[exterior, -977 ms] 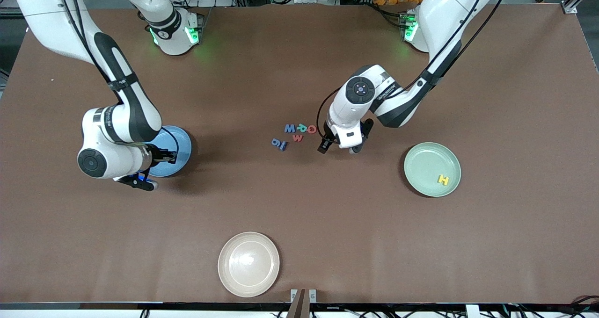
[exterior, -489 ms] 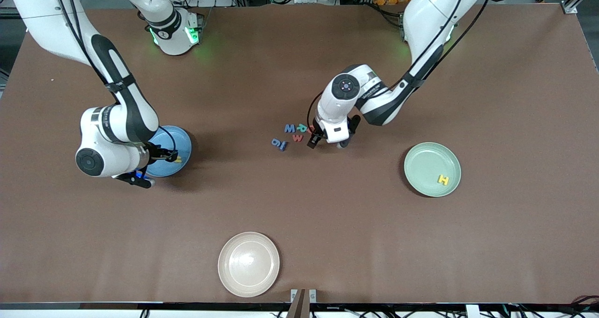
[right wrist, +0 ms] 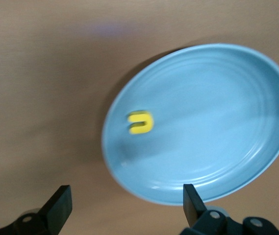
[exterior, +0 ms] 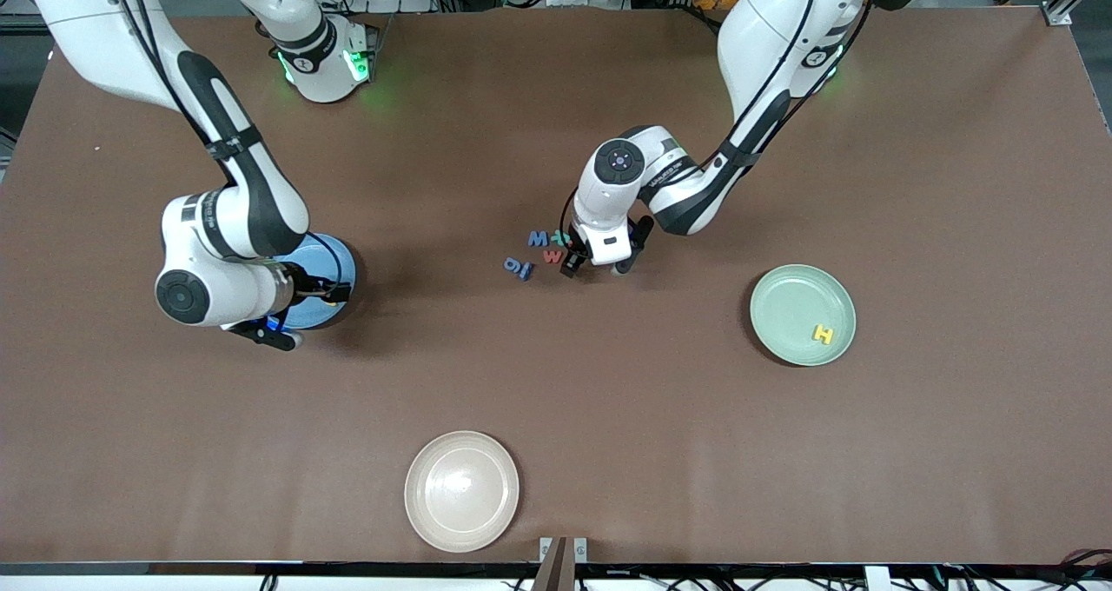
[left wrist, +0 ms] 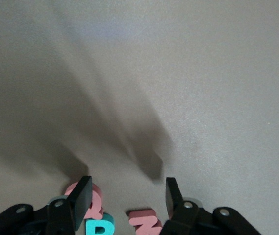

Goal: Sort upper and lower case letters into plates
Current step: 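Release the u on the blue plate while the left gripper reaches the Q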

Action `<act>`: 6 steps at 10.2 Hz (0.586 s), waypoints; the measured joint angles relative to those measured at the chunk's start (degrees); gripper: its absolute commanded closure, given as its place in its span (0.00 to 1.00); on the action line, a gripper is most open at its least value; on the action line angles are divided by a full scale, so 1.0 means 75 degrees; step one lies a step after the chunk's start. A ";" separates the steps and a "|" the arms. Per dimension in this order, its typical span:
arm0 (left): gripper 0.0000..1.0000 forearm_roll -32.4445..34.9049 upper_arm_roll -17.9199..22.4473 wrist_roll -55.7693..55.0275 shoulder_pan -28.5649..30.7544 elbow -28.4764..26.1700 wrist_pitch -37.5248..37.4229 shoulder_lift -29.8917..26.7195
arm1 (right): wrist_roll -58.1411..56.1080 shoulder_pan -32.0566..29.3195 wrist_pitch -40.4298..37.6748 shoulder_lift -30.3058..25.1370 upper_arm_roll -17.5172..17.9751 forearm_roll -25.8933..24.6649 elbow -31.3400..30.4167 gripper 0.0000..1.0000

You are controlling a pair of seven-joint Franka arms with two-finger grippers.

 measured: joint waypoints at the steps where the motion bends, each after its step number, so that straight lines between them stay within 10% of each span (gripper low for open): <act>1: 0.32 0.0000 0.0000 0.0000 -0.0011 0.0010 0.0000 0.0004 | 0.0252 0.0041 -0.0004 -0.0020 0.0101 0.0000 0.0048 0.00; 6: 0.32 0.0003 0.0004 0.0000 -0.0087 0.0022 -0.0020 0.0017 | 0.1298 0.0578 0.0001 -0.0022 0.0303 0.0497 0.0332 0.00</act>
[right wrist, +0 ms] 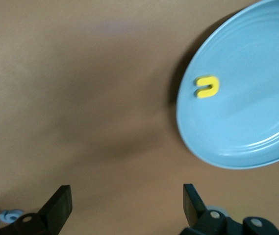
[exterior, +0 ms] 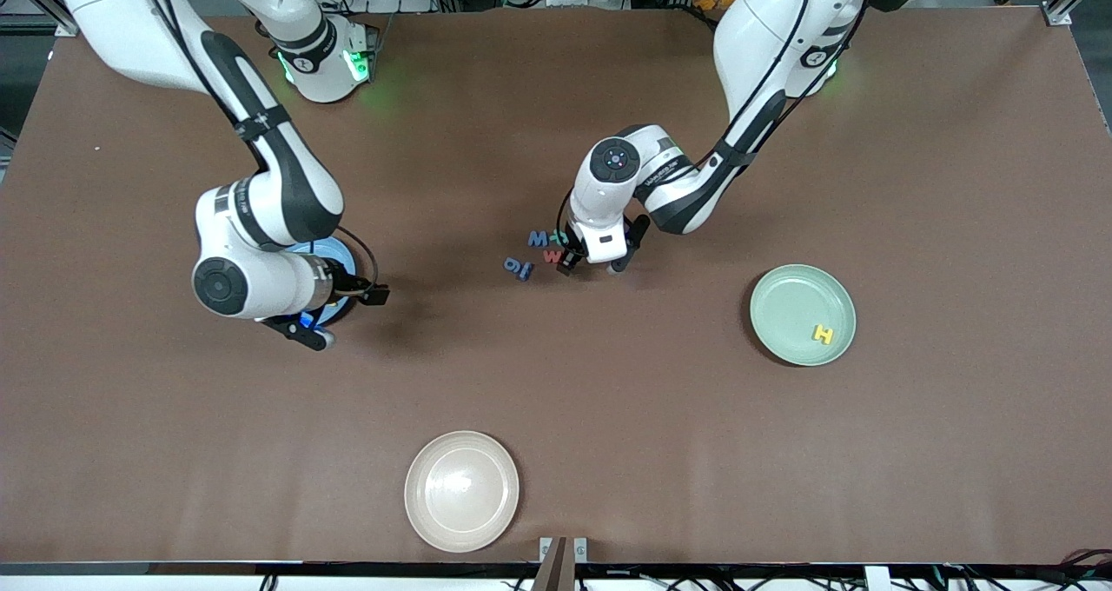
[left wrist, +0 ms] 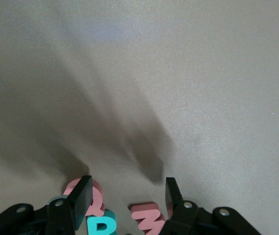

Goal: Sort upper and lower case letters into plates
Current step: 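Release the u on the blue plate while the left gripper reaches the Q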

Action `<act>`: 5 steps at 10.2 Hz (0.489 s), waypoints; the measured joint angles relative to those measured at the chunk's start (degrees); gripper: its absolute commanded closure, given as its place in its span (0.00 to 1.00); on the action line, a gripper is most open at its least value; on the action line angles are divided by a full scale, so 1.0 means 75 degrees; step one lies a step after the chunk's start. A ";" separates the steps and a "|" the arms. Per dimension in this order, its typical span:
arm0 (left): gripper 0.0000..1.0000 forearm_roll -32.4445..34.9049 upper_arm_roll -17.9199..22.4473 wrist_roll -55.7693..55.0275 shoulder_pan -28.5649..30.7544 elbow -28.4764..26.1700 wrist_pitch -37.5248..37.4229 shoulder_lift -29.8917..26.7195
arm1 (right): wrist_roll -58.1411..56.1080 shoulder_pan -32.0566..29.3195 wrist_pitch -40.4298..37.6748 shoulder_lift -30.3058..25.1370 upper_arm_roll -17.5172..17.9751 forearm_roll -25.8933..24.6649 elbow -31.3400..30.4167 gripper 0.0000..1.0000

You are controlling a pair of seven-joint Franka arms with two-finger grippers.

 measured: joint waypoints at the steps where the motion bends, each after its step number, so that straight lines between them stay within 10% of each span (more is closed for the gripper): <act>1: 0.32 0.0001 0.0009 0.0000 0.0001 0.0015 -0.0050 -0.0005 | 0.0077 0.0092 0.0004 0.0004 0.0003 0.0022 0.0000 0.00; 5: 0.35 0.0009 0.0020 0.0000 0.0005 0.0088 -0.0505 -0.0157 | 0.0651 0.0453 0.0200 0.0032 0.0125 0.0404 0.0232 0.00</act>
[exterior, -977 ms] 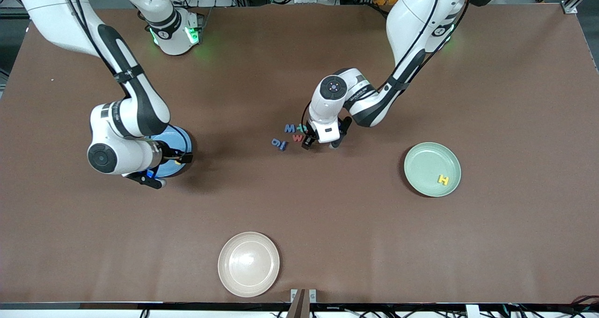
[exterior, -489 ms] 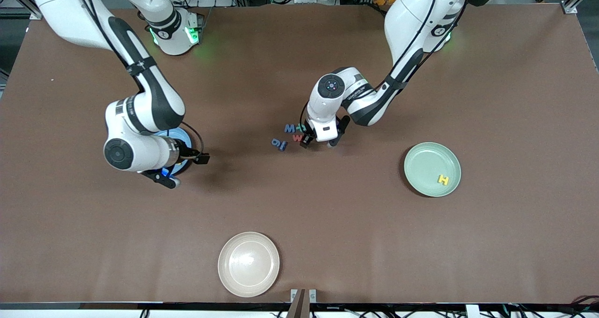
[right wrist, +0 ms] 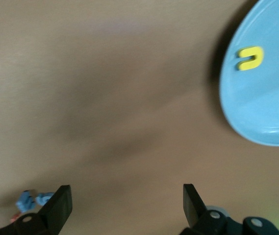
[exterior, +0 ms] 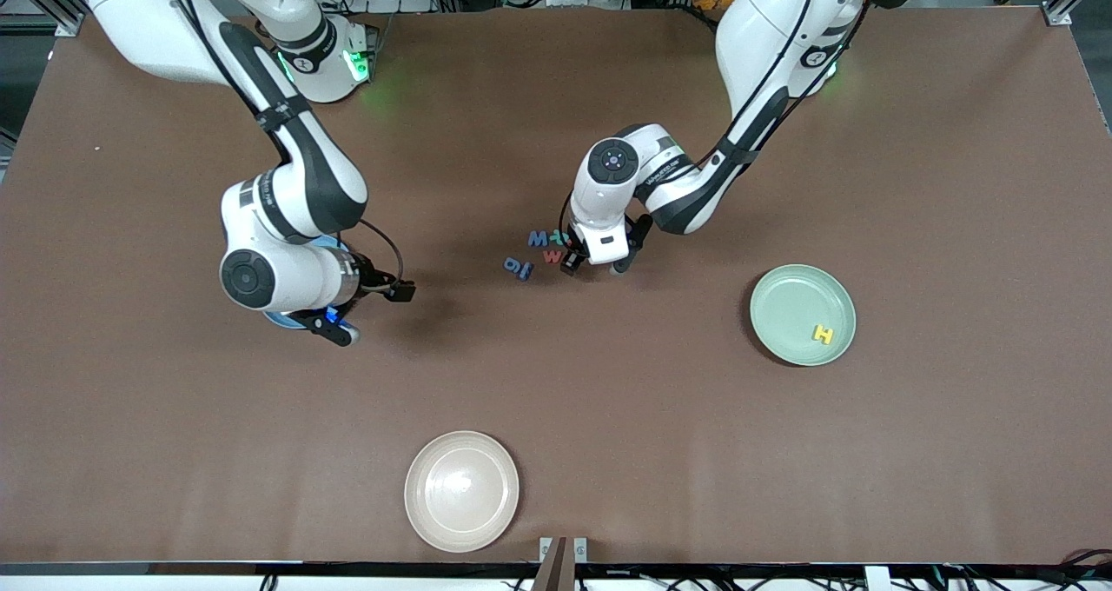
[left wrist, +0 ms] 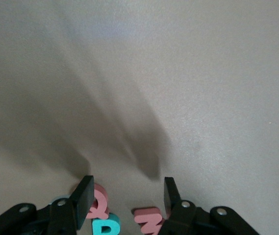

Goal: Sort upper and lower case letters into plates
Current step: 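Release the u on the blue plate while the left gripper reaches the Q, then close the left gripper on the pink Q and lift it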

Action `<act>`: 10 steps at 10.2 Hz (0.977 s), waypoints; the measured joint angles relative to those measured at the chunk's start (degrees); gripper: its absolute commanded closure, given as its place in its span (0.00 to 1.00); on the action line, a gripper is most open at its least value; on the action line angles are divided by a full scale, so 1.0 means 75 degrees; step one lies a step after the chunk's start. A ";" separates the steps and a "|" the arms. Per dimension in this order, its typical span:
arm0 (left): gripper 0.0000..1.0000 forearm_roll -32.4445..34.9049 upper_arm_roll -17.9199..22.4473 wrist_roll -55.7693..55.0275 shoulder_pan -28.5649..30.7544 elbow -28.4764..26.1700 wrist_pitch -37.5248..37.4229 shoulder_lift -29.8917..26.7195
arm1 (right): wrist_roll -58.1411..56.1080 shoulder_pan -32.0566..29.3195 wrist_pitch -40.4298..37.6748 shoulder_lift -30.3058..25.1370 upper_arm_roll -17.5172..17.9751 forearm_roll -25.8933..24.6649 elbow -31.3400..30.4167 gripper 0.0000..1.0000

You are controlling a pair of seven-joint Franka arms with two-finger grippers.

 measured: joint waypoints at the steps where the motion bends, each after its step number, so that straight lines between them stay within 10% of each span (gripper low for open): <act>1: 0.35 0.0001 -0.0002 0.0000 0.0000 0.0003 -0.0090 -0.0067 | 0.0151 0.0179 0.0158 0.0028 0.0019 0.0001 0.0034 0.00; 10: 0.37 0.0001 -0.0050 -0.0336 -0.0077 -0.0248 -0.0235 -0.0109 | 0.0702 0.0669 0.0837 0.0355 0.0030 0.0004 0.0046 0.00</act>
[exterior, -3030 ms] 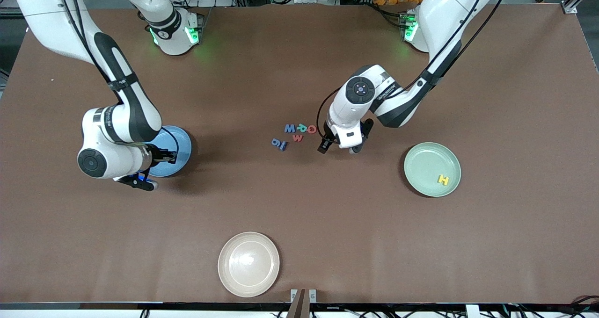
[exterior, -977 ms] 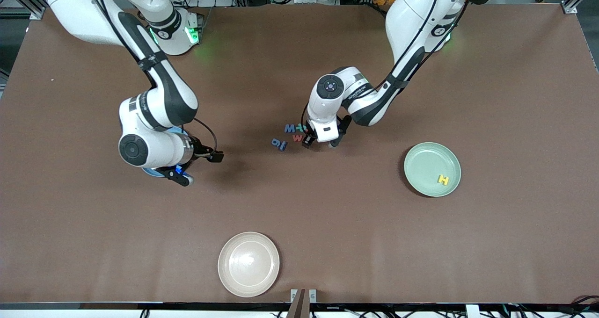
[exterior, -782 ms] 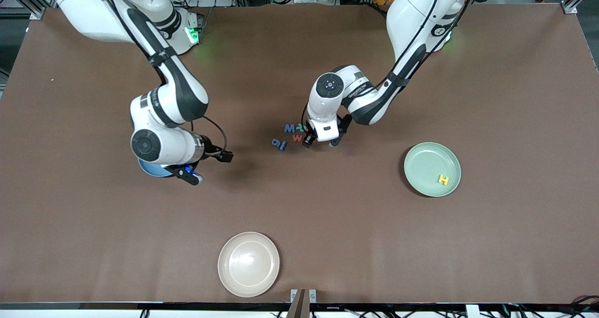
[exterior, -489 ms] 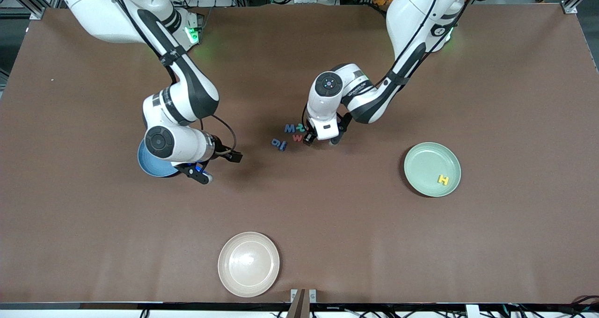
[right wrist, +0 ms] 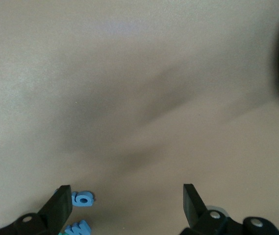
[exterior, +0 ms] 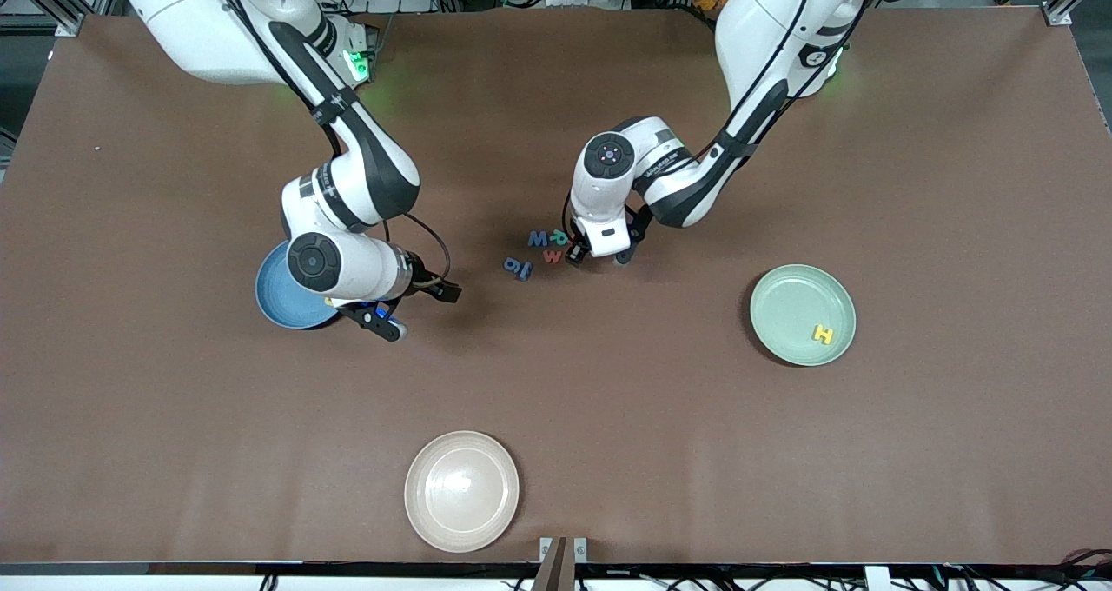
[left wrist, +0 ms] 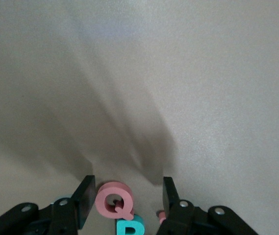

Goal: Sort upper and lower case letters into plates
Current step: 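Close the left gripper on the pink Q and lift it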

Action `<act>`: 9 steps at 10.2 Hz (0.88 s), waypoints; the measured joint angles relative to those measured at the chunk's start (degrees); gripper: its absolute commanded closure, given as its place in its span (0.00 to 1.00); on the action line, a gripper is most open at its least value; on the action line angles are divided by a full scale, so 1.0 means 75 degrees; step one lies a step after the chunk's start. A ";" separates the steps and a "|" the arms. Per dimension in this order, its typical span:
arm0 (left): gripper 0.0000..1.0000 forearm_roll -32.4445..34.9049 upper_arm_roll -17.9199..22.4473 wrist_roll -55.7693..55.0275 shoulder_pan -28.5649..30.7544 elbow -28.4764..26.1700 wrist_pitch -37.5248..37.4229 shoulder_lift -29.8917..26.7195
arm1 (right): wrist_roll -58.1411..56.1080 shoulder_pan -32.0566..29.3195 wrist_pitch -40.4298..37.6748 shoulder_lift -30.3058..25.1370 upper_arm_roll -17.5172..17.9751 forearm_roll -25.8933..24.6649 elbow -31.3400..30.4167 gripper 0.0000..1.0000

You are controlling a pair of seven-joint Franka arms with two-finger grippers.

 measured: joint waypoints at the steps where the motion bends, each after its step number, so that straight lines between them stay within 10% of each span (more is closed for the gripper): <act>1: 0.38 0.0000 0.0000 -0.0019 -0.0059 0.0000 0.0010 0.0009 | 0.0000 0.0000 0.0009 0.0029 0.0000 0.0000 0.0001 0.00; 9: 0.44 0.0000 0.0003 -0.0085 -0.0135 -0.0004 0.0118 0.0098 | -0.0001 0.0000 0.0009 0.0059 0.0000 -0.0008 0.0001 0.00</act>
